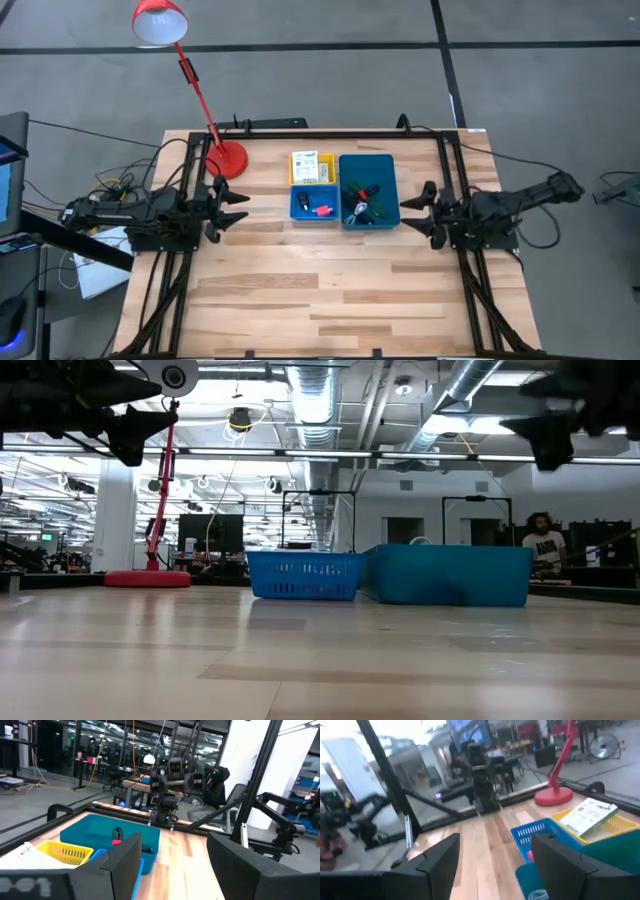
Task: Pick and place items into bin
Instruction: Return to Home Position
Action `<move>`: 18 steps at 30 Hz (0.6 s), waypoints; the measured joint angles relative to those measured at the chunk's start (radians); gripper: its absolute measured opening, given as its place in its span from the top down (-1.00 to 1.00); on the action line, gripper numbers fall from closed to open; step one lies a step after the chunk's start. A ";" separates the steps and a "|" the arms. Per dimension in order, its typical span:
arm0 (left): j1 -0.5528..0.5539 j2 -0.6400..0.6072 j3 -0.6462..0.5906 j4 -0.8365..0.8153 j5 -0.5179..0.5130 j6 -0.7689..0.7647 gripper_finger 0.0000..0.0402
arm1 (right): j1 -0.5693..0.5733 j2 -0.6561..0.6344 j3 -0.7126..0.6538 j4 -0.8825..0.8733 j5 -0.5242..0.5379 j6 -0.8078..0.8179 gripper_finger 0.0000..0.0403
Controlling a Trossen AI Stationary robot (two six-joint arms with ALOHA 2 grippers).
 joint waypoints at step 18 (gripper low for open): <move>0.000 0.000 0.000 -0.283 0.001 -0.061 -0.07 | -0.016 -0.164 -0.197 0.029 0.025 0.047 -0.19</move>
